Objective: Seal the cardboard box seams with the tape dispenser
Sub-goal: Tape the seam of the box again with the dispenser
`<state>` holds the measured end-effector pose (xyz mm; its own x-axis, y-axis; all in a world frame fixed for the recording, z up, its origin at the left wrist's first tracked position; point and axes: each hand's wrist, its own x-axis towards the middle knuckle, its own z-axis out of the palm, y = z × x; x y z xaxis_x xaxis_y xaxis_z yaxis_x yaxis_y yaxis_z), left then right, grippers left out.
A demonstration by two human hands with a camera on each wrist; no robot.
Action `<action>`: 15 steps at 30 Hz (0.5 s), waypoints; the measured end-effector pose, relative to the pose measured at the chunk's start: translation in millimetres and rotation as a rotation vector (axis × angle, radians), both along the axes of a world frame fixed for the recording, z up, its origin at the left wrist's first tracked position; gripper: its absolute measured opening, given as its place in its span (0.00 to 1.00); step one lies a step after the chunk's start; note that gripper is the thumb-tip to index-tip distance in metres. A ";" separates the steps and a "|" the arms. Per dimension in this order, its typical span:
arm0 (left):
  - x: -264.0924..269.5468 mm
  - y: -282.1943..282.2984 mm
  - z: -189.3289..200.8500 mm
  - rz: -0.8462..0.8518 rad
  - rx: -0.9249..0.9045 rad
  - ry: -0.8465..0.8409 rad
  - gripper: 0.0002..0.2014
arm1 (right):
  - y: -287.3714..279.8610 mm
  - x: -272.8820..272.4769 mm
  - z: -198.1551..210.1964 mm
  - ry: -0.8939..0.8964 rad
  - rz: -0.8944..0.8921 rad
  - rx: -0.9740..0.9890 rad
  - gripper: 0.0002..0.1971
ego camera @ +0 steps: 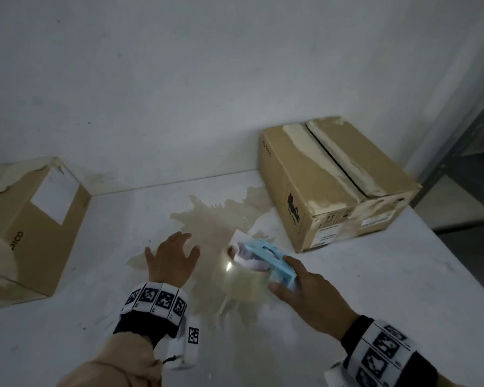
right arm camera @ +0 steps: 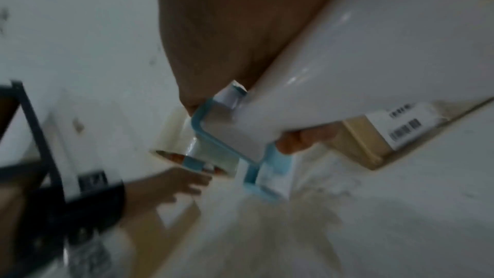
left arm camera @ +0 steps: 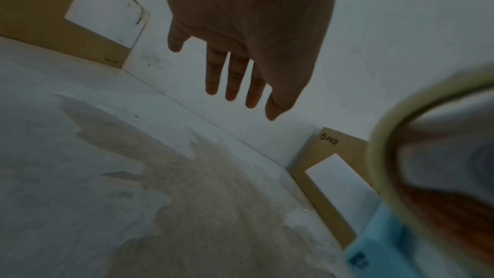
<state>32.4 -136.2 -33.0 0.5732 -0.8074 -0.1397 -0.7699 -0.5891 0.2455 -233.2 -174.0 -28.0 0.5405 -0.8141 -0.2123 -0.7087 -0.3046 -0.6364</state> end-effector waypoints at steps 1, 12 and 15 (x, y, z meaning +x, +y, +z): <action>0.9 -3.8 2.1 -0.009 -0.009 -0.003 0.23 | -0.5 -0.6 12.9 -0.107 -0.005 0.066 0.33; -11.3 -75.8 36.0 -0.203 -0.161 0.010 0.21 | -50.9 -17.7 94.3 -0.651 -0.176 0.087 0.27; -27.7 -100.2 47.3 -0.275 -0.202 0.020 0.22 | -68.1 -25.9 99.5 -0.731 -0.233 0.000 0.13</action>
<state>4.7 -236.4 14.3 0.3287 -0.9439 0.0304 -0.8872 -0.2976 0.3526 -259.1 -242.1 71.5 0.3579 -0.9242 0.1334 -0.1535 -0.1992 -0.9679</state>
